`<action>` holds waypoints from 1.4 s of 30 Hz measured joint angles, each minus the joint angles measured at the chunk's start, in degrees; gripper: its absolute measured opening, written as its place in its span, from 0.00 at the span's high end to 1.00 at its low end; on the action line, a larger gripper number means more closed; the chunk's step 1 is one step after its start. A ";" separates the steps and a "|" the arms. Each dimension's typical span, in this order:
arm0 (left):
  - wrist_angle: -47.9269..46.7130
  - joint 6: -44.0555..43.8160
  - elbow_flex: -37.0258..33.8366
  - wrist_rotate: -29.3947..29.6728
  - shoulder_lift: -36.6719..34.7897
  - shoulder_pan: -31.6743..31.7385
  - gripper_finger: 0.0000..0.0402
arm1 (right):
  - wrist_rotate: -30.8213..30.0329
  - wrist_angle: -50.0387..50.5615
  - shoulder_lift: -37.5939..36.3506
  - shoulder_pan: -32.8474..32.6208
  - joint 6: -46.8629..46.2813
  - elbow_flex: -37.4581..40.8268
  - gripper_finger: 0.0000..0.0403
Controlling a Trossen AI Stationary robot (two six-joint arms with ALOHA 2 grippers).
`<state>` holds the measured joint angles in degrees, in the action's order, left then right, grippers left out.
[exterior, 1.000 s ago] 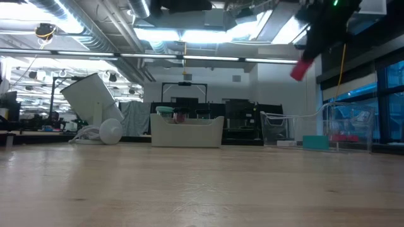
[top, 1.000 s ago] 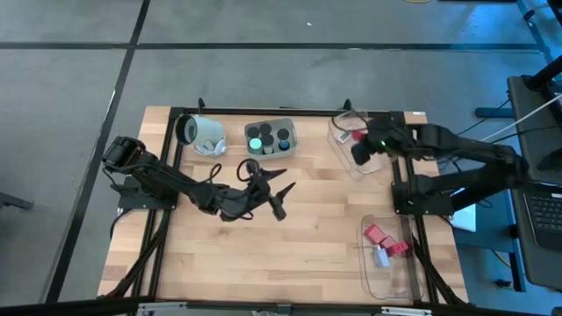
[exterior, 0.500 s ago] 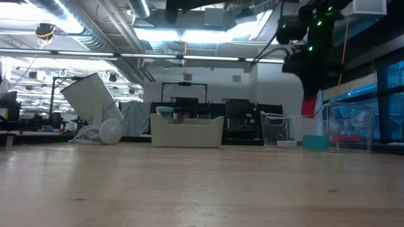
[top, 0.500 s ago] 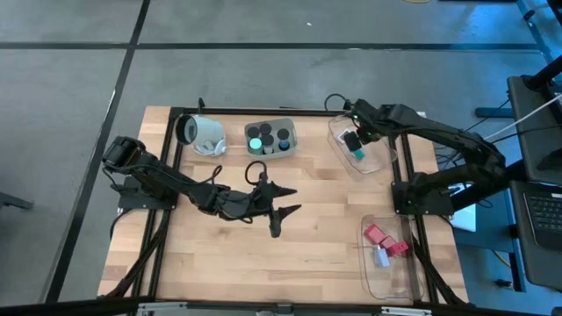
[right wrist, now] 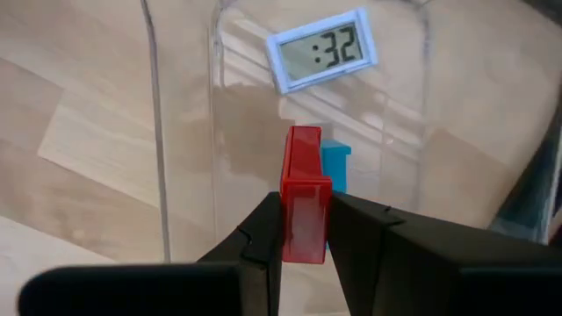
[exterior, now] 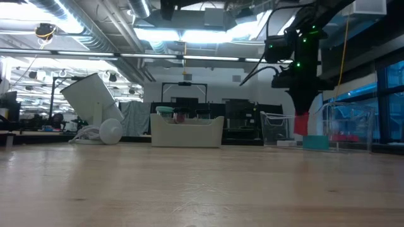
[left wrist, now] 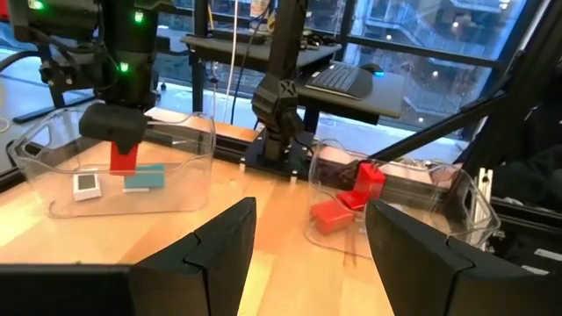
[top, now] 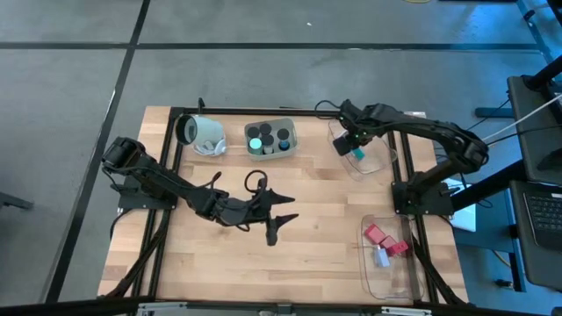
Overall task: Pick & Place Office items
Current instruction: Put the red digital clock into the top transparent bin, then return to Home Position
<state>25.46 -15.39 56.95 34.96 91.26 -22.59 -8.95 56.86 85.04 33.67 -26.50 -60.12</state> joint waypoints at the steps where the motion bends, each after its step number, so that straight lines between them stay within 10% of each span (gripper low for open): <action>1: -0.17 0.02 0.00 0.00 0.00 0.00 0.47 | 0.15 -0.03 0.30 0.00 0.00 0.00 0.83; 32: -1.78 1.15 0.00 -0.03 0.00 0.02 0.47 | 3.12 -4.76 8.28 -0.13 0.50 0.00 0.78; 42: -1.77 1.15 0.00 -0.03 0.00 0.02 0.47 | 2.31 -5.22 8.24 -0.13 1.54 0.01 0.45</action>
<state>23.69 -14.24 56.95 34.93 91.26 -22.57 -6.64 51.64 93.28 33.54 -24.97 -60.11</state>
